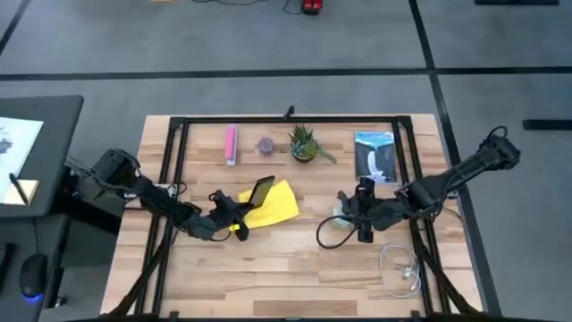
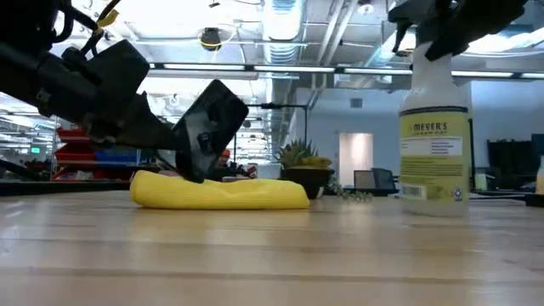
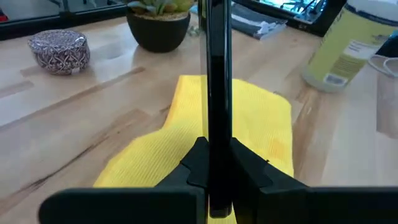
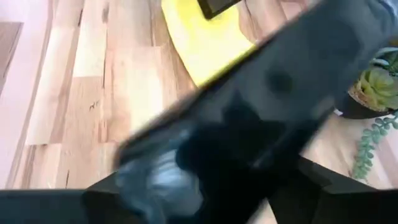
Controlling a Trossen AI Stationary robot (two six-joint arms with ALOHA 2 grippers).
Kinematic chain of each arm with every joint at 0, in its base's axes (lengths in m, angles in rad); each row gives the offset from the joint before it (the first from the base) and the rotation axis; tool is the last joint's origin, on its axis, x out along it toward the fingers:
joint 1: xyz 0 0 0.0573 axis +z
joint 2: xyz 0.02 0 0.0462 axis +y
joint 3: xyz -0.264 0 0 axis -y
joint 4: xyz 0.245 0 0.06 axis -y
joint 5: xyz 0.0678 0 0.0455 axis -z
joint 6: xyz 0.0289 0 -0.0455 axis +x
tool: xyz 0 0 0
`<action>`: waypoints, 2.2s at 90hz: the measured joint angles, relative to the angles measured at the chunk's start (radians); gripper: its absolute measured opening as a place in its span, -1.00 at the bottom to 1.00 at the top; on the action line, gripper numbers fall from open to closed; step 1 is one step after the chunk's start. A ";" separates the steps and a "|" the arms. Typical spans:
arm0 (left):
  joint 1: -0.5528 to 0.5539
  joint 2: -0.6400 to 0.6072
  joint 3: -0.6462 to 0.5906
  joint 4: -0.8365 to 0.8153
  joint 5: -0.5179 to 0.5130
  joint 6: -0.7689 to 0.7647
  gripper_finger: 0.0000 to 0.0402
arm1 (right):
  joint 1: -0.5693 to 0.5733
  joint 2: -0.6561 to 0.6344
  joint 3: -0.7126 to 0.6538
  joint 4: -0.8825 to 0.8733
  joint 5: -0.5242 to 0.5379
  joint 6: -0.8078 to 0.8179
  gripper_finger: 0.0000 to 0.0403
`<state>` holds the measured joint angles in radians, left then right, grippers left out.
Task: Apply microfiber cloth
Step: Spray the front of the cellphone with the spray bottle, then wipe the front of the cellphone with the yellow microfiber cloth
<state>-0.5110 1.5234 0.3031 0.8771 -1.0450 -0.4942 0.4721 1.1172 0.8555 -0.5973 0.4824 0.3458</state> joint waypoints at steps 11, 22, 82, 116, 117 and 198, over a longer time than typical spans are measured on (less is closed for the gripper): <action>0.000 0.000 0.000 0.000 0.000 0.000 -0.94 | 0.000 0.000 0.000 -0.002 -0.008 -0.003 0.14; 0.000 0.000 0.000 0.000 0.000 0.000 -0.94 | 0.000 -0.005 0.000 -0.008 -0.010 -0.021 0.18; 0.000 0.000 0.001 -0.152 0.023 -0.086 -0.94 | 0.058 0.081 0.494 -0.574 0.049 0.072 0.08; -0.027 0.000 0.002 -0.197 0.004 -0.092 -0.94 | 0.071 0.380 0.557 0.175 0.094 -0.467 0.03; -0.031 0.000 0.002 -0.199 -0.001 -0.093 -0.94 | 0.065 0.393 0.557 0.185 0.083 -0.470 0.03; -0.117 0.000 0.001 -0.335 -0.064 -0.334 -0.94 | -0.133 0.886 0.554 0.593 -0.225 -0.398 0.03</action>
<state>-0.6285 1.5230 0.3038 0.5420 -1.1091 -0.8279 0.3394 2.0035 1.4097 -0.0044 0.2578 -0.0525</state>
